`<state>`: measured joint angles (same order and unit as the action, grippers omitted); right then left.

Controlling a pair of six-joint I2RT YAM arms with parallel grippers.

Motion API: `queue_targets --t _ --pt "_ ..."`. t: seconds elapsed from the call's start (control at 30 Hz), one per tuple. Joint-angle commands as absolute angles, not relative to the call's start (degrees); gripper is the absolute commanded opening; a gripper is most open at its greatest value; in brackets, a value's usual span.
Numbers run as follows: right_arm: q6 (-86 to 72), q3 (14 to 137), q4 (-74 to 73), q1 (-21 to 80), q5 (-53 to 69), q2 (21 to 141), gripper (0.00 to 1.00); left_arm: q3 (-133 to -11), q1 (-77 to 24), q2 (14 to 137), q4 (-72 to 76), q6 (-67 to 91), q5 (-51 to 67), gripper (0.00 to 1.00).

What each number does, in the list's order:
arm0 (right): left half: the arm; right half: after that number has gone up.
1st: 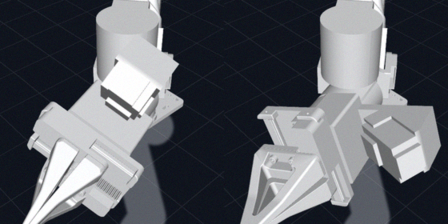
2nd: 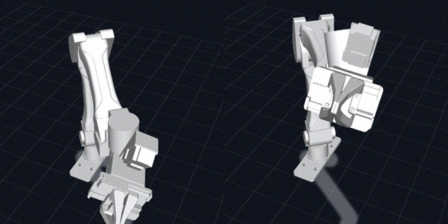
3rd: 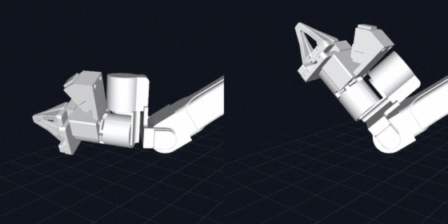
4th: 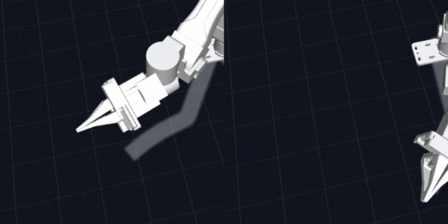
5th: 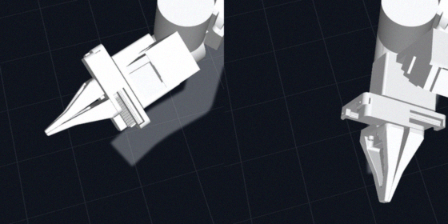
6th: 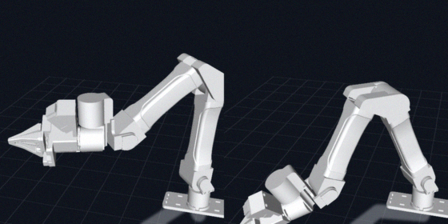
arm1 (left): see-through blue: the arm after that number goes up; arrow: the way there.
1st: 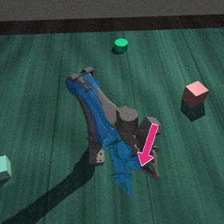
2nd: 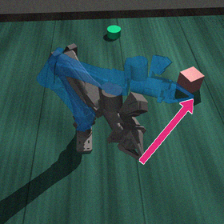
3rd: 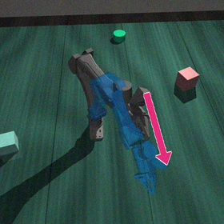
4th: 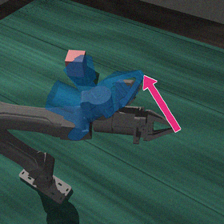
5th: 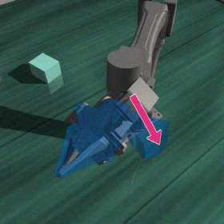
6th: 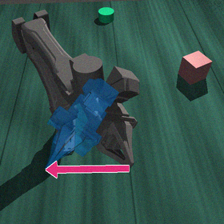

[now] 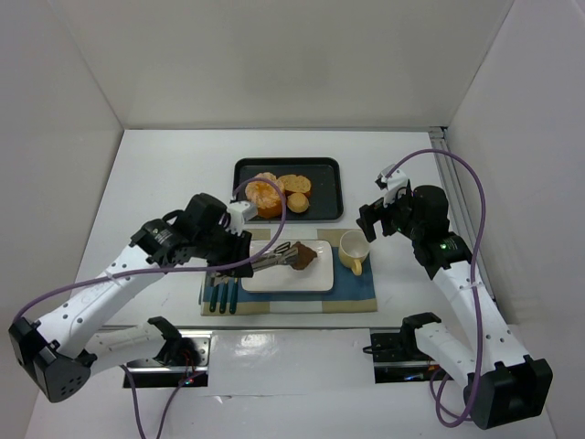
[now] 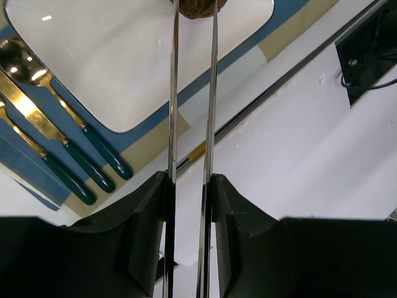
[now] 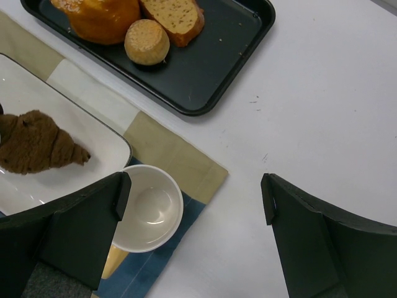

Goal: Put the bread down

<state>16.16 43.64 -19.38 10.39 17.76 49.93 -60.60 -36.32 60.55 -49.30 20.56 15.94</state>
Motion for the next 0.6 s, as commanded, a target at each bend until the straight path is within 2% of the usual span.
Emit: queue_targets --t 0.0,0.13,0.17,0.2,0.3,0.37,0.43,0.57 --pt "16.61 44.30 -19.07 10.81 17.58 48.69 1.00 -59.85 -36.83 59.06 -48.52 21.80 17.67 0.00" --pt "16.61 44.30 -19.07 10.81 17.58 48.69 1.00 -58.62 -37.35 60.29 -48.52 21.80 17.67 0.00" --pt "16.61 44.30 -19.07 10.81 17.58 48.69 1.00 -58.62 -37.35 60.29 -48.52 21.80 17.67 0.06" --pt "16.61 44.30 -19.07 10.81 17.58 48.69 1.00 -58.62 -37.35 60.29 -49.12 21.80 16.97 0.23" --pt "16.61 44.30 -19.07 10.81 17.58 48.69 1.00 -58.62 -37.35 60.29 -49.13 21.80 16.27 0.48" --pt "16.61 44.30 -19.07 10.81 17.58 48.69 1.00 -58.62 -37.35 59.77 -49.13 21.80 16.26 0.61" --pt "16.61 44.30 -19.07 10.81 17.58 48.69 1.00 -58.62 -37.35 58.63 -49.13 21.80 15.47 0.66" --pt "16.61 44.30 -19.07 10.81 17.58 48.69 1.00 -59.93 -37.35 57.49 -50.18 21.80 13.36 0.70"
